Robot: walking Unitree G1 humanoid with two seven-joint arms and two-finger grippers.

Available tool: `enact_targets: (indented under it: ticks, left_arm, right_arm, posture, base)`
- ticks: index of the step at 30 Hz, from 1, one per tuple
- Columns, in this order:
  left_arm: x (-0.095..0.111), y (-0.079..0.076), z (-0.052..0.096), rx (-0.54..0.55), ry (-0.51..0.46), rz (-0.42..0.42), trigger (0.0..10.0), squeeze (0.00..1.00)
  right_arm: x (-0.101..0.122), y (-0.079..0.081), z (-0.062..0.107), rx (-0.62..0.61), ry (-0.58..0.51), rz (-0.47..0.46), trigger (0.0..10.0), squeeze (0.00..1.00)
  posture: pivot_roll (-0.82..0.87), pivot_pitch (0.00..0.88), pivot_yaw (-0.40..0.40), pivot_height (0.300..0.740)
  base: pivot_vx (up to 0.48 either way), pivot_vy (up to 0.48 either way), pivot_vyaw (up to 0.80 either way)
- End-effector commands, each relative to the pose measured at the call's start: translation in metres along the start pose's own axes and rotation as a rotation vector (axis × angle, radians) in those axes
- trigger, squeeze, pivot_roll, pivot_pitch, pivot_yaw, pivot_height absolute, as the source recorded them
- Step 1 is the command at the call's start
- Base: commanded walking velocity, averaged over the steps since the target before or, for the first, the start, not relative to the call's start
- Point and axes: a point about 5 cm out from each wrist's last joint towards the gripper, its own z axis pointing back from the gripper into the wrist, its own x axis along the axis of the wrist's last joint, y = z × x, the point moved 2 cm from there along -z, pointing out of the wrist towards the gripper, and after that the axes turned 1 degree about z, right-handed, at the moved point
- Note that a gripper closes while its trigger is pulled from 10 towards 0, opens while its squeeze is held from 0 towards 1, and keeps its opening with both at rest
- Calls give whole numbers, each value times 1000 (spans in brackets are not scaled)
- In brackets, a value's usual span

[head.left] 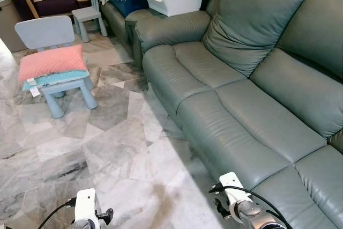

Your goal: Move the pillow to the sofa

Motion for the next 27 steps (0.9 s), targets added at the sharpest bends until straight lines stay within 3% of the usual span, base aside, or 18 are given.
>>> enact_targets:
  ticks: [1,27]
  left_arm:
    - [2,2,0,7,-3,8,10000,0]
    - [2,2,0,8,-4,6,10000,0]
  right_arm:
    - [3,-1,0,-3,-3,4,10000,0]
    - [3,0,0,-3,-5,-2,10000,0]
  posture:
    - [33,0,-9,740]
    - [32,0,-8,740]
  base:
    - [0,0,0]
    - [0,0,0]
